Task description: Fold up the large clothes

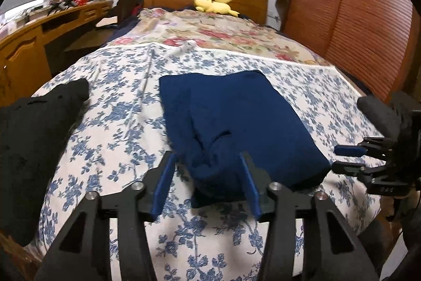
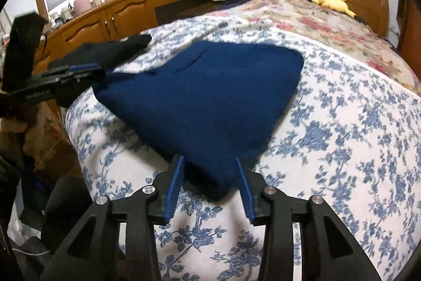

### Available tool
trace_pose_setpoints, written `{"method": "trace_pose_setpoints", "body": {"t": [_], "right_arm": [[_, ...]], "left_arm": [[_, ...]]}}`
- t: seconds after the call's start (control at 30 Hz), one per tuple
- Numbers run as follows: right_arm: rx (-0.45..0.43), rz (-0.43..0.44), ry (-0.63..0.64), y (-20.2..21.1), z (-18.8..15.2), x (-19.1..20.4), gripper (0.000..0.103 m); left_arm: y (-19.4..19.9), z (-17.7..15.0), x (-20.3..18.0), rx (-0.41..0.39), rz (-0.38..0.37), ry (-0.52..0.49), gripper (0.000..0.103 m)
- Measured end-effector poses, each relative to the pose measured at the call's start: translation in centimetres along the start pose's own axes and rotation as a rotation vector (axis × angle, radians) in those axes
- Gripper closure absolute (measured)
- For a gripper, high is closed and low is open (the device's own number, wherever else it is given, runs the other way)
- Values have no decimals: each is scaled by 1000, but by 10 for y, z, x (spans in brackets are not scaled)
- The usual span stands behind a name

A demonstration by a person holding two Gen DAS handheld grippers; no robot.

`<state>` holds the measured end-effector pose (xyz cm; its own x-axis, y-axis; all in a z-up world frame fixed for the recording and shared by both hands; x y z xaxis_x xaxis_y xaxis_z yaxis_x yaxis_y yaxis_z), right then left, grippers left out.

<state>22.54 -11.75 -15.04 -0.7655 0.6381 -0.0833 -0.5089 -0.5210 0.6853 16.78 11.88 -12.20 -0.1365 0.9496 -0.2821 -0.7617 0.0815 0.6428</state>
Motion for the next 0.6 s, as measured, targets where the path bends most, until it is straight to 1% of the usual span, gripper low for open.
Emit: {"method": "trace_pose_setpoints", "body": {"t": [0.03, 0.07, 0.13, 0.2, 0.3, 0.43, 0.5, 0.6], "right_arm": [[-13, -2, 0, 4, 2, -2, 54], [-24, -8, 6, 7, 5, -4, 51], [-38, -38, 21, 12, 10, -10, 49], [-44, -57, 20, 12, 14, -19, 47], [-41, -74, 8, 7, 19, -32, 45], [-44, -104, -2, -9, 26, -49, 45], [-47, -116, -16, -21, 29, -54, 44], [-27, -113, -36, -48, 34, -64, 44]], "left_arm": [[1, 0, 3, 2, -10, 10, 45], [3, 0, 5, -1, -17, 15, 36], [7, -2, 8, -15, -17, 8, 26], [8, -4, 11, -20, -10, -3, 26], [5, -9, 15, -5, 13, -24, 26], [0, -20, 21, 2, 33, -54, 26], [-6, -25, 26, 17, 38, -49, 26], [-18, -34, 32, 45, 53, -48, 26]]}}
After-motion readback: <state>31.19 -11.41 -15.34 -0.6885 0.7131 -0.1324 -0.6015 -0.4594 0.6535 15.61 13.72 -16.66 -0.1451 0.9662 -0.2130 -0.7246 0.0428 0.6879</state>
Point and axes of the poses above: each gripper's, at about its wrist camera, not at the fingertips, and y roughly against the way its jaws point, x to its left, z to its top, the point moved 6 cm from there along -y, roughly the way its jaws point, and after that the axes turned 10 degrees about y, right-handed, at the moved point
